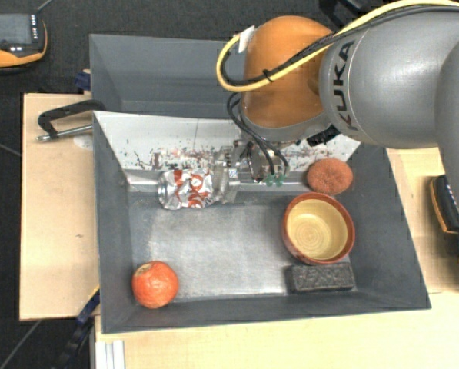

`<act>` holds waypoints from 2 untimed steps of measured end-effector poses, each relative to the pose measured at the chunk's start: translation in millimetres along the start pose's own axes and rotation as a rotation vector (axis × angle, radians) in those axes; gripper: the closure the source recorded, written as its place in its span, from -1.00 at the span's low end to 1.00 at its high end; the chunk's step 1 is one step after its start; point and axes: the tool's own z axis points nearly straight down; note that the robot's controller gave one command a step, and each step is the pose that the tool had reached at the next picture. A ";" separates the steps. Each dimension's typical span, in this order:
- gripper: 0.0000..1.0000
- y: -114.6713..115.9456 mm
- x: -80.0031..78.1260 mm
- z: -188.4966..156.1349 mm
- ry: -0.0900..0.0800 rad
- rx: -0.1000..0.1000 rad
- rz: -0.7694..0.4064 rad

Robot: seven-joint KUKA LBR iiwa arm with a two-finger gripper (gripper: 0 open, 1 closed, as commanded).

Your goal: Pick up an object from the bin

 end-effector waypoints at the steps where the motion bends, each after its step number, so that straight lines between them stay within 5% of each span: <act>1: -1.00 0.1 0.0 0.0 0.000 0.000 0.000; 2: -1.00 -81.1 6.9 63.9 0.004 0.003 -0.021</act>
Offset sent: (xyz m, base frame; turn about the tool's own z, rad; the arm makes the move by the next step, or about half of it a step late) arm 0.0000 0.0000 0.0000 0.0000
